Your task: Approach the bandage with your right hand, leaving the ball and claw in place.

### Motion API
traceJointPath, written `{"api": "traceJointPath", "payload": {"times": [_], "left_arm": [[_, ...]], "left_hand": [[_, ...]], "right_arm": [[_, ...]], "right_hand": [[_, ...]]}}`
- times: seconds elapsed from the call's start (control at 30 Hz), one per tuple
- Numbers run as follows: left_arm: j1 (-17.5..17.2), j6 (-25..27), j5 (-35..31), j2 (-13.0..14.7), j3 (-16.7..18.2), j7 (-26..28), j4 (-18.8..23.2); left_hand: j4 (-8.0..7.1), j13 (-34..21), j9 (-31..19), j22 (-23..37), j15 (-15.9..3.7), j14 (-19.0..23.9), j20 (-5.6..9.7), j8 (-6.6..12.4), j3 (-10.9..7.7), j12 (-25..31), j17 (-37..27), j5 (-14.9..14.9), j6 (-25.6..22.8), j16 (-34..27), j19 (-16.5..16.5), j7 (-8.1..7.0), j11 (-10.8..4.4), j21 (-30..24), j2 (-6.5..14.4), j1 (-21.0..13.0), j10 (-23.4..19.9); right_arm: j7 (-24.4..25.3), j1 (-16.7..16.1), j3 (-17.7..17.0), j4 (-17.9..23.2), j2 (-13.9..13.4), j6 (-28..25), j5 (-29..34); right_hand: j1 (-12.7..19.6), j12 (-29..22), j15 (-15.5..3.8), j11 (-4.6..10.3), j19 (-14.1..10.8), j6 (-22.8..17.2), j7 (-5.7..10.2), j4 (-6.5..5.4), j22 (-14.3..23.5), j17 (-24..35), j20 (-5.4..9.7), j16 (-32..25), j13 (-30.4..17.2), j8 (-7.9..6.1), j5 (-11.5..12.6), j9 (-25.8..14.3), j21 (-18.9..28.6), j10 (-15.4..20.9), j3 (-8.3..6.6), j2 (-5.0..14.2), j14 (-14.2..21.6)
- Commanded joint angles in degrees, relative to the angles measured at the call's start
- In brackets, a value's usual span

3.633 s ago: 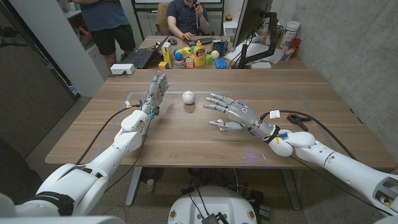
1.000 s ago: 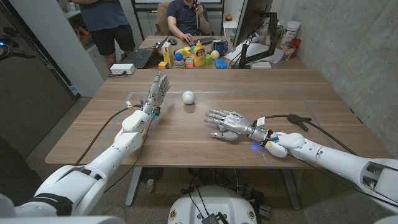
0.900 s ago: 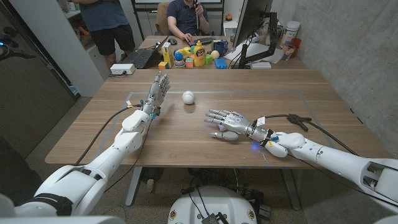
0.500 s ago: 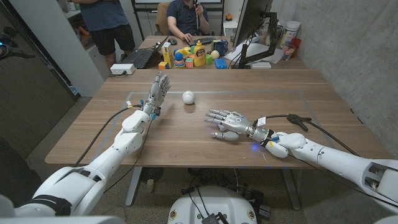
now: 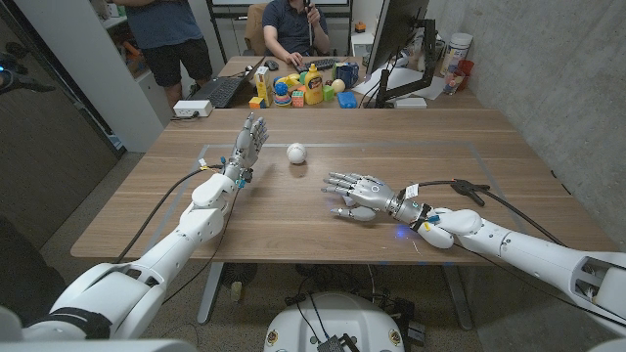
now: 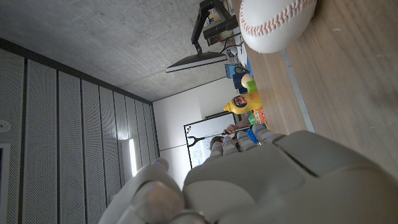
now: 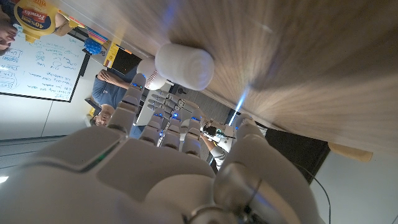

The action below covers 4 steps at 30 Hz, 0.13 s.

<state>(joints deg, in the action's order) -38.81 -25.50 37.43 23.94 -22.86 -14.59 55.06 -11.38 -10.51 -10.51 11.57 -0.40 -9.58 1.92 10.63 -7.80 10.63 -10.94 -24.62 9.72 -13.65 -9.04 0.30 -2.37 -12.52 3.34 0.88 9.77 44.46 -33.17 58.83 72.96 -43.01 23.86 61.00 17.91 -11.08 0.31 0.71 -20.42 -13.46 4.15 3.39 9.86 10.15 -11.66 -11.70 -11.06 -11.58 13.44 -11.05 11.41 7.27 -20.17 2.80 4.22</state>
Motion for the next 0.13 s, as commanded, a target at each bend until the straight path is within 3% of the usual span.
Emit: {"api": "traceJointPath", "payload": {"times": [0.03,0.13], "left_arm": [[0.2,-0.2,0.1,0.0,0.1,-0.4,-0.6],[0.2,-0.1,0.2,0.0,0.1,-0.4,-0.6]], "left_hand": [[-0.27,-0.2,-0.3,0.1,-0.12,-8.7,0.42,0.33,0.31,0.3,-0.1,-0.2,11.9,0.0,0.1,-0.22,-0.34,-0.1,7.7,0.0,10.7],[-0.27,-0.2,-0.3,0.1,-0.15,-8.7,0.45,0.33,0.32,0.3,-0.1,-0.2,11.9,0.0,0.1,-0.28,-0.36,-0.1,7.7,0.0,10.7]], "right_arm": [[-0.3,-0.1,-0.1,0.1,0.2,-0.1,0.2],[-0.3,0.0,0.0,-0.1,0.3,0.1,0.2]], "right_hand": [[0.2,-0.3,-0.15,0.0,0.0,-0.3,-0.1,0.15,0.2,0.2,0.3,-0.3,-0.1,0.13,-0.2,-0.3,-0.2,0.5,0.16,0.15,0.6],[0.2,-0.3,-0.14,-0.13,0.0,-0.3,-0.08,0.14,0.2,0.2,0.3,-0.3,-0.1,0.13,-0.2,-0.3,-0.2,0.6,0.17,0.17,0.7]]}}
